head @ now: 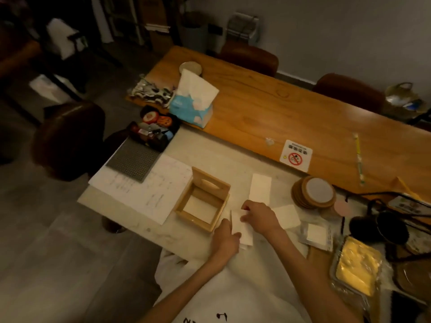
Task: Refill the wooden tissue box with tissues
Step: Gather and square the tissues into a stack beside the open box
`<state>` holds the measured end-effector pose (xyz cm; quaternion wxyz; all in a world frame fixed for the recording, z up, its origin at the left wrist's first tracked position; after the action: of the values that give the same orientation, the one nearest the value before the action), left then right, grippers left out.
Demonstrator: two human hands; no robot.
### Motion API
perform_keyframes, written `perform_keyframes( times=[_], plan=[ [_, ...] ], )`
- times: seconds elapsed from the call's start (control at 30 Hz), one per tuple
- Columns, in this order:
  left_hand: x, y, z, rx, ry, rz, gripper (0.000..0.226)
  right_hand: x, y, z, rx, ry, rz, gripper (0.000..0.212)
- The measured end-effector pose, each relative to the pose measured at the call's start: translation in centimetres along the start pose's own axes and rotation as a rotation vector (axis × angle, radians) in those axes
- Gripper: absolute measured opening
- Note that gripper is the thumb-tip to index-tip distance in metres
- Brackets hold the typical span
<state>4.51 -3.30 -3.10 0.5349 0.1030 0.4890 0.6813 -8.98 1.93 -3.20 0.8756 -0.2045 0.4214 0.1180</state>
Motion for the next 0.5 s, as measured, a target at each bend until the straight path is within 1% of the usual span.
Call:
perform_keyframes(
  times=[0.1,0.23,0.3,0.37,0.5],
  plan=[
    [0.7,-0.1,0.0,0.005,-0.026,-0.169,0.026,0.7,0.5,-0.1,0.003,0.024,-0.002,0.022],
    [1.1,-0.4,-0.3,0.011,-0.055,-0.294,0.035,1.4,1.0,0.0,0.006,0.051,0.001,0.018],
    [1.2,-0.4,-0.3,0.024,-0.057,-0.343,0.038,1.6,1.0,0.1,-0.012,0.076,0.002,0.019],
    [1.2,-0.3,-0.2,0.049,-0.06,-0.411,0.041,1.7,0.9,0.2,-0.029,0.096,0.008,0.024],
    [1.5,-0.3,0.1,0.178,-0.048,-0.599,0.036,1.9,0.4,0.2,-0.024,0.119,0.044,0.028]
  ],
)
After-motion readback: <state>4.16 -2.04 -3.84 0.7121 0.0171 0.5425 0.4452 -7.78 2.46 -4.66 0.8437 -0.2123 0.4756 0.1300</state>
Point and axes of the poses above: each hand's wrist, its own z-axis away from the middle knuckle, its own x-axis out of the palm, y = z × x, the point moved 3 cm from there along -z, towards the middle knuckle, and after that the axes turned 12 degrees about x, right-handed, at the moved point
